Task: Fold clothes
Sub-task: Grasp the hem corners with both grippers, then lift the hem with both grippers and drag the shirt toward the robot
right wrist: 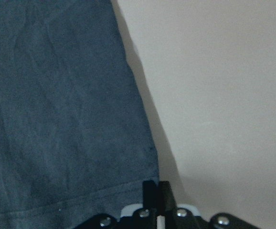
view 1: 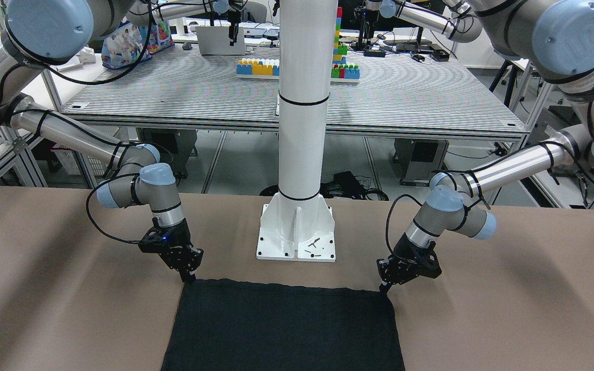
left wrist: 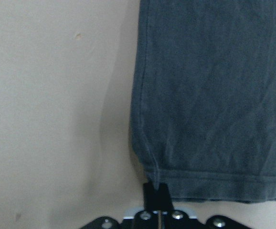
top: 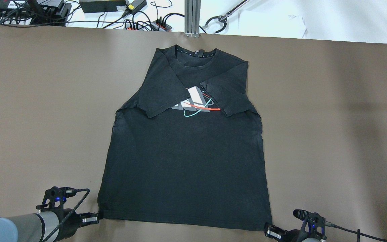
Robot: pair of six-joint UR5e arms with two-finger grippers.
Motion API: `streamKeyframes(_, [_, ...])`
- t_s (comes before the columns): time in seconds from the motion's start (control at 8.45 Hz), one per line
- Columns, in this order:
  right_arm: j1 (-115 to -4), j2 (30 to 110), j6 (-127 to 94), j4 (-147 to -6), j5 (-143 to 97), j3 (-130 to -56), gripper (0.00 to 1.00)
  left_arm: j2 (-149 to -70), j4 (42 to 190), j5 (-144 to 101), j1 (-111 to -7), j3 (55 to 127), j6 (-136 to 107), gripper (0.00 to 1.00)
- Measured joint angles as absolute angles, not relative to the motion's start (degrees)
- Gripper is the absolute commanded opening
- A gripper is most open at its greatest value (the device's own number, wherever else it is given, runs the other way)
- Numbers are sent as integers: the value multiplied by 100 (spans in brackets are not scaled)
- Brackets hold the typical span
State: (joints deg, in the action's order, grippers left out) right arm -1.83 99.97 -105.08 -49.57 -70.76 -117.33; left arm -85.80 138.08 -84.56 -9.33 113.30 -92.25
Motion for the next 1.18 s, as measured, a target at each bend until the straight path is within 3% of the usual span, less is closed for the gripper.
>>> streamKeyframes(0.35, [-226,10011,-10470,-4971,-7072,-11883,0,-8644,13747,-8549,-1107,11500,-9188,0])
streamKeyframes(0.59, [-456,9992,-10149,-5517,-7124,-12520,0,-8726,12943,-9143,-1693,12069,-8882,0])
streamKeyframes(0.83, [-950,9874,-9590,-6273,-7463,-13081,0,-9318,11783,-9944,-2568,12400,-8332,0])
streamKeyframes(1.18, [-2213,9390,-8621,-6987,-8691,-13216,0,-10530,10210,-11138,-3731,12422,-7320,0])
